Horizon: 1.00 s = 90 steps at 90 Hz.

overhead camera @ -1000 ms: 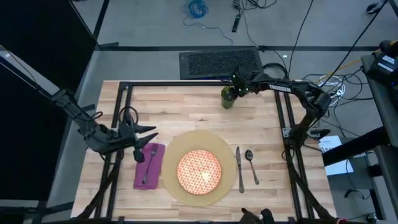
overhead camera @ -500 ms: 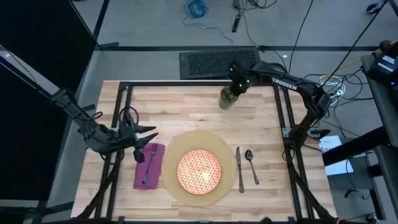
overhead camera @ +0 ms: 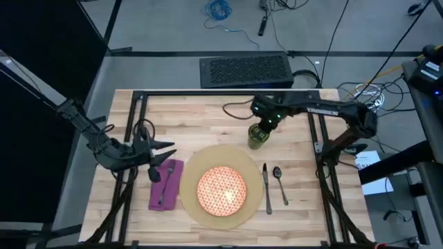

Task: Set table place
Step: Move the green cup to the top of the knife

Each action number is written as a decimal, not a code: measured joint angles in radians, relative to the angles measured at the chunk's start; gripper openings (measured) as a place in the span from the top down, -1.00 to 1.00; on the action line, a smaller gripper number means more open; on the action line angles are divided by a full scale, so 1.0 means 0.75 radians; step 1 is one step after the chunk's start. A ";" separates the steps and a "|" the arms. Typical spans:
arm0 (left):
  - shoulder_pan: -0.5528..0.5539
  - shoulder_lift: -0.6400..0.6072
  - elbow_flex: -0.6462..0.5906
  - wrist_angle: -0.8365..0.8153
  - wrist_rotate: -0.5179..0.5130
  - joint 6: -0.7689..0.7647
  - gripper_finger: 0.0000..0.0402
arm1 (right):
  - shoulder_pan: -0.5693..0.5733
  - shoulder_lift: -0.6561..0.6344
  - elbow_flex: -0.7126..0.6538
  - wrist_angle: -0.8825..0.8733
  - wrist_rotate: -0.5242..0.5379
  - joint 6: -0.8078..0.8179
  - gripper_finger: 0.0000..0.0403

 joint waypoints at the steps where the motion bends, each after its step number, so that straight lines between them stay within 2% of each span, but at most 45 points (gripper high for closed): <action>1: 0.000 0.000 0.000 0.000 0.000 0.000 0.50 | 0.000 -0.014 -0.017 0.011 0.000 0.011 1.00; 13: 0.000 0.000 0.000 -0.002 0.000 0.000 0.50 | -0.002 -0.156 -0.175 0.179 -0.003 0.110 1.00; 22: 0.000 0.000 0.000 -0.002 0.000 0.000 0.50 | -0.003 -0.184 -0.224 0.202 -0.008 0.132 1.00; 90: 0.000 0.000 0.000 -0.006 0.000 -0.032 0.50 | 0.032 -0.006 -0.252 0.170 -0.007 0.122 1.00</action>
